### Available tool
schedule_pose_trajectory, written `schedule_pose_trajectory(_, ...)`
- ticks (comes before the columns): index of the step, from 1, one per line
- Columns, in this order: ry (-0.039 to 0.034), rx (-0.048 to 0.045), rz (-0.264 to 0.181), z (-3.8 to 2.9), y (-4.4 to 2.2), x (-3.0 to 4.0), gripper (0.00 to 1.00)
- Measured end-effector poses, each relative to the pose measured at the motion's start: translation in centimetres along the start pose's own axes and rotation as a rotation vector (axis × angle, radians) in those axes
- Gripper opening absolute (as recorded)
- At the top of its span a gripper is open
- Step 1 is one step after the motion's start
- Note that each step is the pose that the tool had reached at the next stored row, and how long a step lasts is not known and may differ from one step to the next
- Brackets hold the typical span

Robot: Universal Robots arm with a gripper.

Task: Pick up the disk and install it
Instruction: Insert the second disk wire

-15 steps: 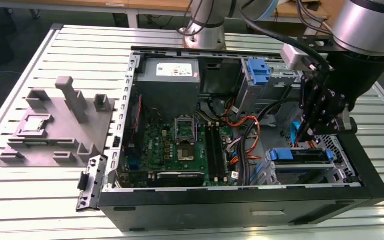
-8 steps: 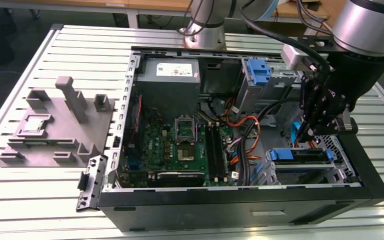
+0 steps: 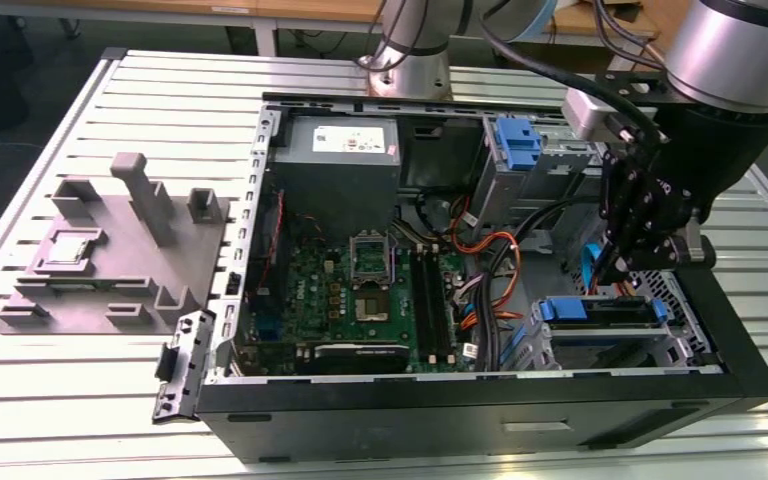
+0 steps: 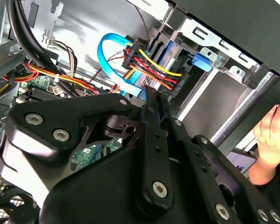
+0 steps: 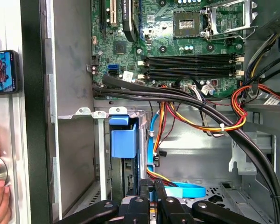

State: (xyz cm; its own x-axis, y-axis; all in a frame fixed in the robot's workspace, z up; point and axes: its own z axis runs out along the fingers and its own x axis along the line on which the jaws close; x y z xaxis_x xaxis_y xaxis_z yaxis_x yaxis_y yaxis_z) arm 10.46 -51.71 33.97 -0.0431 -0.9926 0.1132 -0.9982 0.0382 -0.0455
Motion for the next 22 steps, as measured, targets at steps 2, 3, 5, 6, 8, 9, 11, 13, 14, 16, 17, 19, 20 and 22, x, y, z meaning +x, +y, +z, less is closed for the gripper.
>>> schedule_pose_trajectory(2,-0.0001,0.0000,0.000,0.02,0.00,0.15,0.16)
schedule_pose_trajectory(3,-0.0003,0.0000,0.000,0.04,0.00,0.30,0.16)
schedule_pose_trajectory(5,-0.0011,0.0000,0.000,0.07,-0.02,0.68,0.16)
schedule_pose_trajectory(6,-0.0019,-0.0001,0.000,0.10,-0.03,0.88,0.16)
schedule_pose_trajectory(8,-0.0070,-0.0002,0.000,0.15,-0.05,1.20,0.16)
schedule_pose_trajectory(9,-0.0125,-0.0005,0.001,0.16,-0.05,1.34,0.16)
schedule_pose_trajectory(11,-0.0287,-0.0012,0.001,0.19,-0.06,1.59,0.16)
schedule_pose_trajectory(13,-0.0502,-0.0021,0.002,0.21,-0.07,1.80,0.16)
schedule_pose_trajectory(14,-0.0597,-0.0026,0.002,0.22,-0.07,1.91,0.16)
schedule_pose_trajectory(16,-0.0657,-0.0028,0.003,0.25,-0.08,2.14,0.16)
schedule_pose_trajectory(17,-0.0658,-0.0028,0.003,0.26,-0.08,2.23,0.16)
schedule_pose_trajectory(19,-0.0659,-0.0029,0.003,0.28,-0.09,2.42,0.16)
schedule_pose_trajectory(20,-0.0659,-0.0028,0.003,0.29,-0.09,2.49,0.16)
schedule_pose_trajectory(22,-0.0659,-0.0028,0.003,0.30,-0.10,2.59,0.16)
